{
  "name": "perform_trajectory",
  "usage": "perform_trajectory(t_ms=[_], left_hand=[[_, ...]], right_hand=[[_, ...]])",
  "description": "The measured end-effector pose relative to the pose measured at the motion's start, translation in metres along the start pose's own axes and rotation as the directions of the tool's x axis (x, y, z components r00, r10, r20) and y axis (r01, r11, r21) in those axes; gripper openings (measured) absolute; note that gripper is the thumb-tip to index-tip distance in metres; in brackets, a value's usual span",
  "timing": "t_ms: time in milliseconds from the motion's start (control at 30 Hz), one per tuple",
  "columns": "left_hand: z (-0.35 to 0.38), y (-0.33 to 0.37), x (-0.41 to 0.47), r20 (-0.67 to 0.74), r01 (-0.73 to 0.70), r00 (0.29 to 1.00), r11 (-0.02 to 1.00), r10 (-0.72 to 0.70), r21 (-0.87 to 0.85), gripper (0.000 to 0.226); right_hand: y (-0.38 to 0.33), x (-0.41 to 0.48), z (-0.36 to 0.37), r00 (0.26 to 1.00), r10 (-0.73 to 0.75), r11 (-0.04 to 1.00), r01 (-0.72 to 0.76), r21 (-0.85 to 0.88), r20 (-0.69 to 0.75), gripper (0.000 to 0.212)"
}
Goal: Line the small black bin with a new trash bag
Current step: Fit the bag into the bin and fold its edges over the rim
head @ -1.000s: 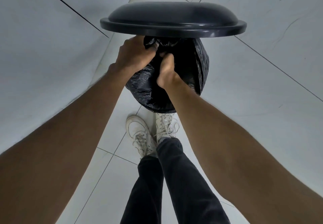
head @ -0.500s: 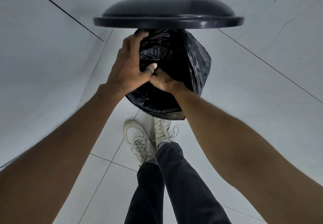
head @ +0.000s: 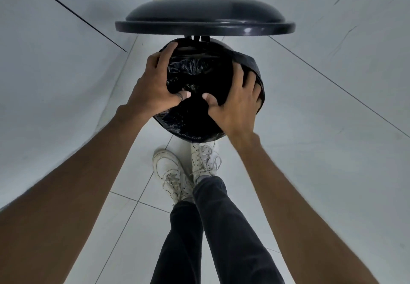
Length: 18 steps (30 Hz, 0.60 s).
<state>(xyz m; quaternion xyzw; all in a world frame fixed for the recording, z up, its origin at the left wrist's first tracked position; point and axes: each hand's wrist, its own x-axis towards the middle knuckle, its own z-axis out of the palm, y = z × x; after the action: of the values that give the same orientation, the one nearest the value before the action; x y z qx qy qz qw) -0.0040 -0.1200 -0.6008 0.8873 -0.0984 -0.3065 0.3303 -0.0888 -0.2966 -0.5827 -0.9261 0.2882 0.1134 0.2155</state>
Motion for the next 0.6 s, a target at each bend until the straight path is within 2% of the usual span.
perform_trajectory(t_ms=[67,133,200,300,467,533,600], left_hand=[[-0.004,-0.002,0.003,0.039,0.002,0.999,1.0,-0.002,-0.021,0.126],[-0.009,-0.008,0.007,0.101,0.023,0.995,0.998,-0.018,-0.052,0.141],[-0.015,-0.014,0.006,0.169,0.036,0.985,0.997,-0.023,-0.073,0.154],[-0.017,-0.02,-0.004,0.209,0.015,0.978,0.998,-0.004,-0.055,0.163],[-0.006,-0.022,-0.028,0.13,0.031,0.991,0.999,-0.028,-0.021,0.161],[-0.003,-0.023,-0.034,0.102,0.02,0.995,0.998,-0.015,-0.056,0.153],[0.002,-0.026,-0.036,0.072,0.017,0.997,0.994,-0.009,-0.108,0.135]], right_hand=[[0.015,0.019,-0.002,0.99,-0.01,0.982,-0.016,0.186,0.138,0.11],[0.032,0.039,-0.01,0.963,-0.158,0.937,0.075,0.342,0.22,0.115],[0.049,0.057,-0.021,0.897,-0.298,0.902,0.152,0.403,0.327,0.118],[0.062,0.064,-0.038,0.798,-0.323,0.937,0.195,0.29,0.509,0.137],[0.066,0.047,-0.034,0.825,-0.271,0.963,0.228,0.147,0.496,0.144],[0.066,0.039,-0.035,0.83,-0.25,0.968,0.227,0.108,0.498,0.147],[0.066,0.032,-0.037,0.834,-0.248,0.968,0.233,0.093,0.493,0.148]])
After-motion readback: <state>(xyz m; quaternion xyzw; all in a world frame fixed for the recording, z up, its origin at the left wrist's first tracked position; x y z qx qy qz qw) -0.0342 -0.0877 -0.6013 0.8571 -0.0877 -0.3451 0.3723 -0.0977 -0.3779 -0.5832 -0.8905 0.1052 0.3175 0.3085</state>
